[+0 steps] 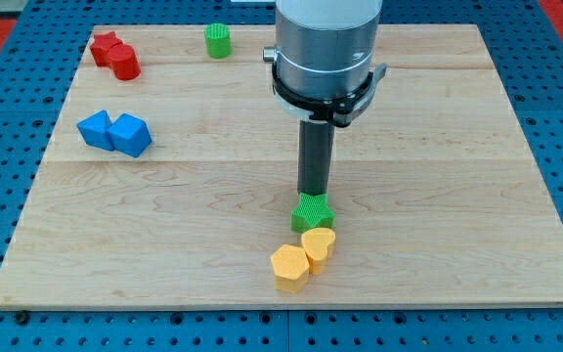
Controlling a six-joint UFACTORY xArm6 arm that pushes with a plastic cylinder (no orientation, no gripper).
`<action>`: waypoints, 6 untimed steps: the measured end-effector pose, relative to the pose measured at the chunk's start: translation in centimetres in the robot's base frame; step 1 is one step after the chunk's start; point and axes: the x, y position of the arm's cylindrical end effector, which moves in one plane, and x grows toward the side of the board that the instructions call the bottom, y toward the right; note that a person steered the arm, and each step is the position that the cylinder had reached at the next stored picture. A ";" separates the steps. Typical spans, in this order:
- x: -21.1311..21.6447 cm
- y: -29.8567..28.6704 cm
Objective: Push green circle into the red blocks
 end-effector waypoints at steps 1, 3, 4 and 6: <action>-10.5 5.0; -27.8 -1.5; -27.7 -14.9; -27.4 -25.3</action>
